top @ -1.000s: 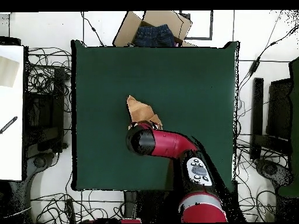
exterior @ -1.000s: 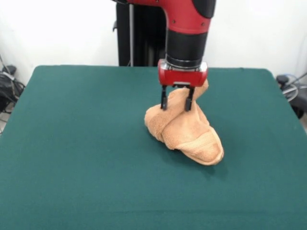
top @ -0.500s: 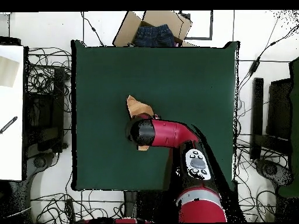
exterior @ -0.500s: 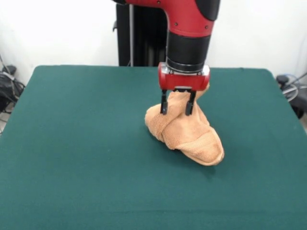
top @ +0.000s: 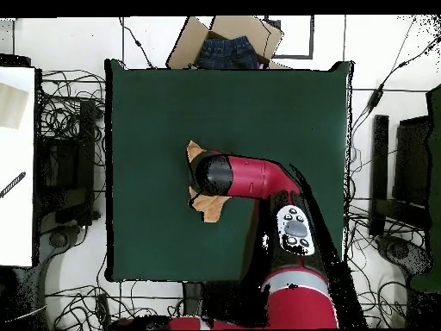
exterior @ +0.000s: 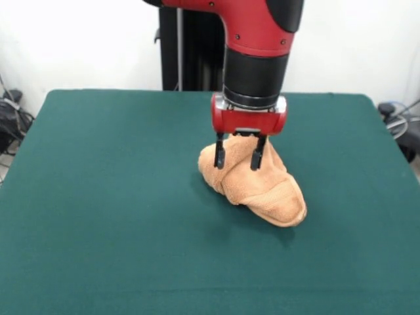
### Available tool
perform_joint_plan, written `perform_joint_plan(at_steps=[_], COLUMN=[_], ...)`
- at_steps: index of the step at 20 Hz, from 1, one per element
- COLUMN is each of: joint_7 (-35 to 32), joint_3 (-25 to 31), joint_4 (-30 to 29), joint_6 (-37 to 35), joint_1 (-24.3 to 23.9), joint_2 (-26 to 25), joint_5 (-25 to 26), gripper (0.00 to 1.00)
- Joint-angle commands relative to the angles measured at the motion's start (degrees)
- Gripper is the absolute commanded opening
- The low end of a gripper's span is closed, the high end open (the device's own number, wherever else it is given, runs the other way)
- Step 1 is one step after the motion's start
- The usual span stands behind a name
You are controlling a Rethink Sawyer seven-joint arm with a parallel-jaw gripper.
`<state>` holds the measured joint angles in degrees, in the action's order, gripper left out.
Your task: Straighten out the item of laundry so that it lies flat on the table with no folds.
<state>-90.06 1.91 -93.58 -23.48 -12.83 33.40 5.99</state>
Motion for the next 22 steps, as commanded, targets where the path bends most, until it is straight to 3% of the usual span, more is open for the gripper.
perform_joint_plan(at_steps=[1,10,15,22], joint_7=[0.3,3.0,3.5,10.3], joint_3=[5.0,5.8,7.6,12.9], joint_4=[1.4,11.3,11.5,23.9], joint_6=[-4.9,-21.9,-18.2,-18.2], joint_1=[1.0,2.6,1.5,-1.8], joint_2=[0.1,2.6,2.6,-10.6], joint_5=[3.2,1.2,2.2,4.4], gripper=[1.00,1.00,1.00,1.00])
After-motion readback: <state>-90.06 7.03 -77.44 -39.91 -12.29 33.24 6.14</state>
